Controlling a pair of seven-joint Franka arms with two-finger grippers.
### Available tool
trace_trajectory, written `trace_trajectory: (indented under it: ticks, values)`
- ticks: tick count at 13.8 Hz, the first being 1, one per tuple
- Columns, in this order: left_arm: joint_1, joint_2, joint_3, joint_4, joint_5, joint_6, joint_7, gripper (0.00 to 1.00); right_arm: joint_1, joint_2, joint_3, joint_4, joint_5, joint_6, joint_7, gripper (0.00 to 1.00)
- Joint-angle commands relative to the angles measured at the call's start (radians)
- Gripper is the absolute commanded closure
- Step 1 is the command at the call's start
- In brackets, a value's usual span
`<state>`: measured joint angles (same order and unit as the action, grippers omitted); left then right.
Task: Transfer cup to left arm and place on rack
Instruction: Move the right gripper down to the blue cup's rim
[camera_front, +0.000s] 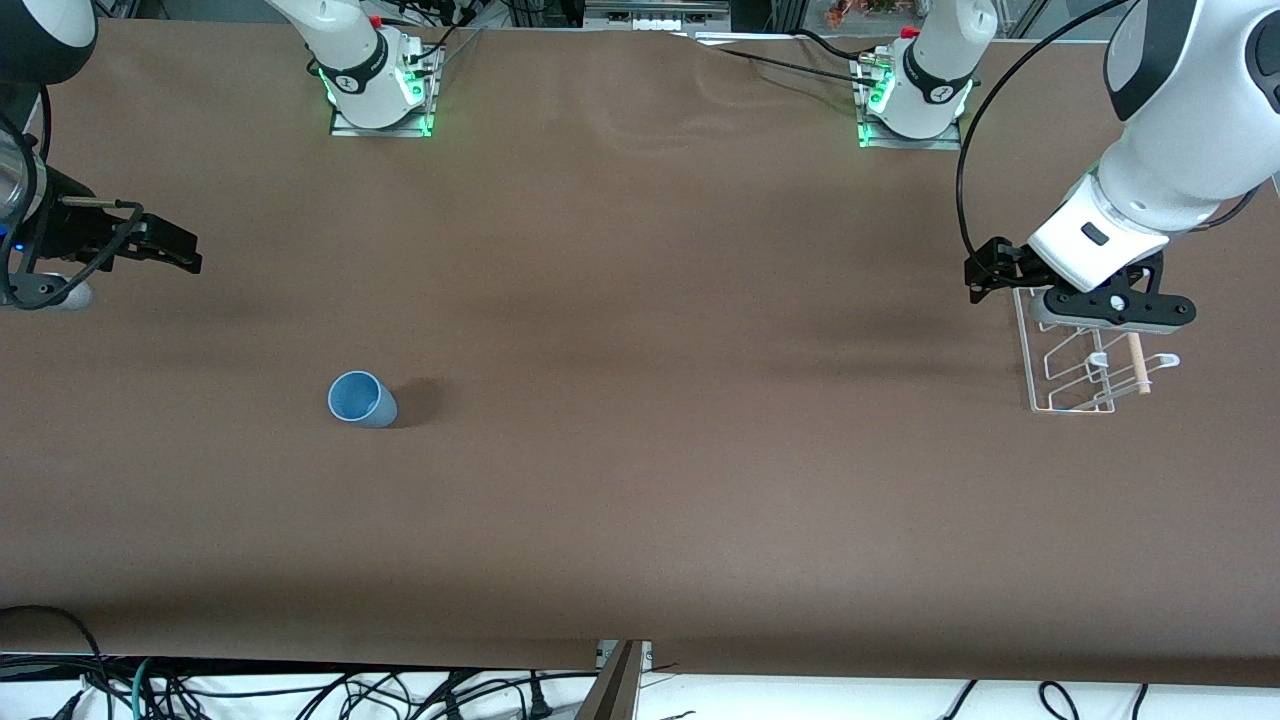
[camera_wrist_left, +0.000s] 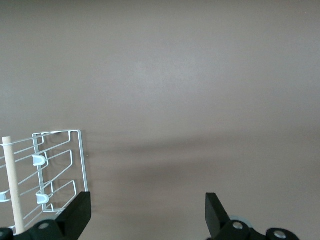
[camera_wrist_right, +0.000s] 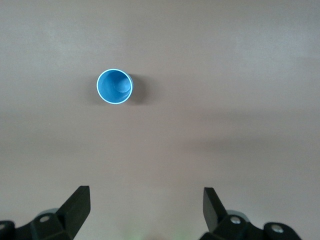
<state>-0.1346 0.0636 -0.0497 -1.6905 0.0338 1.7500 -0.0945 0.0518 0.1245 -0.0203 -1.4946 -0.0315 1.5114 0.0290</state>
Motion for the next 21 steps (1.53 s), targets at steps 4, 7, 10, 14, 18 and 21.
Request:
trace_trajectory:
  ticks: [4,7,10,14,18,21]
  values:
    - [0.000,-0.019,-0.009,-0.021,-0.011,-0.003,0.012,0.00,-0.018,0.009,0.011,0.033,0.018,-0.014,-0.009,0.00]
    - [0.000,-0.021,-0.009,-0.021,-0.012,-0.006,0.013,0.00,-0.013,0.012,0.014,0.019,0.016,0.013,-0.008,0.00]
    - [-0.002,-0.007,-0.007,-0.021,-0.011,-0.004,0.012,0.00,-0.010,0.029,0.016,-0.019,0.015,0.097,-0.008,0.00]
    - [0.016,-0.015,0.005,-0.005,-0.011,-0.024,0.013,0.00,-0.007,0.109,0.017,-0.038,0.016,0.156,-0.008,0.00]
    - [0.021,-0.015,0.001,-0.001,-0.018,-0.027,0.013,0.00,0.008,0.194,0.022,-0.047,0.019,0.236,-0.003,0.00]
    - [0.021,-0.010,0.001,-0.001,-0.018,-0.026,0.013,0.00,0.008,0.219,0.025,-0.113,0.019,0.341,-0.003,0.00]
